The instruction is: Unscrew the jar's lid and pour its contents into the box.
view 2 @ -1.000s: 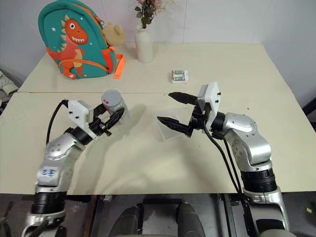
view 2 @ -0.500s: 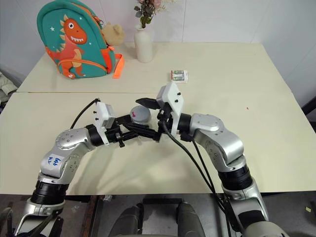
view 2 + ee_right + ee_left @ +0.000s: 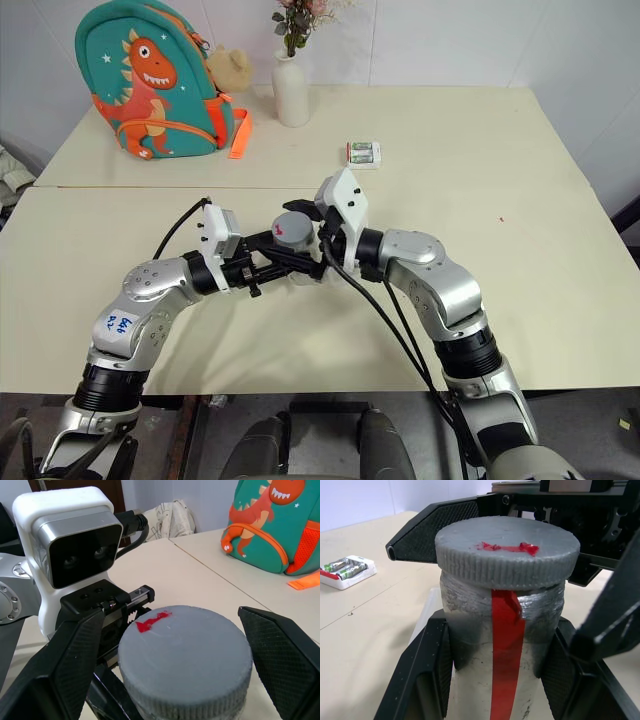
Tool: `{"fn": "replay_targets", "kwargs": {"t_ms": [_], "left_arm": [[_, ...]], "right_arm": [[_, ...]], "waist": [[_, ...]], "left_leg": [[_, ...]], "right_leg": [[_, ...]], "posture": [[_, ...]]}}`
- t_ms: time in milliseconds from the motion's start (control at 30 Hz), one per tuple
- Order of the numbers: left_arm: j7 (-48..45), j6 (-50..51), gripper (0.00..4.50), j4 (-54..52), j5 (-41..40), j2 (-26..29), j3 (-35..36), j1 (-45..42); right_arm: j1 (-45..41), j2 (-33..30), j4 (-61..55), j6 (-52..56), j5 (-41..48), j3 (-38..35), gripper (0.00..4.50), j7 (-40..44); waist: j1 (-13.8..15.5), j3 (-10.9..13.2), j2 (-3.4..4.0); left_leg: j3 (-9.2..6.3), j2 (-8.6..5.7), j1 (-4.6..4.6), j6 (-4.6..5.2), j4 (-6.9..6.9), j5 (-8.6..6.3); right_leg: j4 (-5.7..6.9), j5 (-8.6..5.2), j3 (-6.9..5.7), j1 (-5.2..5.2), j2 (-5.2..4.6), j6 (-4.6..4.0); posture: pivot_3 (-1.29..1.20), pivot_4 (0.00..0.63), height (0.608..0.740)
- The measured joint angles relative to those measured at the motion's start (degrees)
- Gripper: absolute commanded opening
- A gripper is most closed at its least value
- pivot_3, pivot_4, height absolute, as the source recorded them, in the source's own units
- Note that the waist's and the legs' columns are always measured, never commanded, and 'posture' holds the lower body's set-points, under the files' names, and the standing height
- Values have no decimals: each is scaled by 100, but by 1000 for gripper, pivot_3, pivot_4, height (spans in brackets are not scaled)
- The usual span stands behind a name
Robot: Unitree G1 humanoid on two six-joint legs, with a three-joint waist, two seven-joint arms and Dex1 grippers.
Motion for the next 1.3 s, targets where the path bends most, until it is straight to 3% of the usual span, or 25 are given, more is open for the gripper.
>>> {"fn": "replay_targets", "kwargs": {"t_ms": [400,500,633,833,1067,1300], "left_arm": [[28,64,1983,-7,0,15,1,36],[33,64,1983,-7,0,16,2,36],[64,66,1983,-7,0,15,11,34],[55,130,1983,-28,-17,23,15,25],[-920,-82,1983,-141,-263,375,-32,-130],[-1862,-169,1983,-102,-466,466,-136,-257]], "right_arm": [[-1,82,52,1,36,-138,4500,4],[0,89,52,2,71,-142,3876,4],[0,87,52,-3,62,-138,2565,44],[-67,49,232,-143,46,-135,2579,249],[-790,-644,800,-255,452,-22,2579,2253],[-1478,-953,1349,-350,497,373,2579,3927]], "waist": [[-1,0,0],[0,0,0],[-1,0,0],[-3,0,0],[-10,0,0],[-32,1,2]], "left_leg": [[0,0,0,0,0,0],[0,0,0,0,0,0],[0,0,0,0,0,0],[0,0,0,0,0,0],[1,0,-1,0,-1,-1],[1,0,-1,0,1,-1]], "right_leg": [[0,0,0,0,0,0],[-1,0,0,0,0,0],[-1,0,0,0,0,0],[0,0,0,0,0,0],[-6,0,-1,1,1,0],[-5,0,-2,0,1,0]], "posture": [[0,150,740],[0,150,740],[0,150,740],[0,150,740],[0,150,740],[0,150,740]]}}
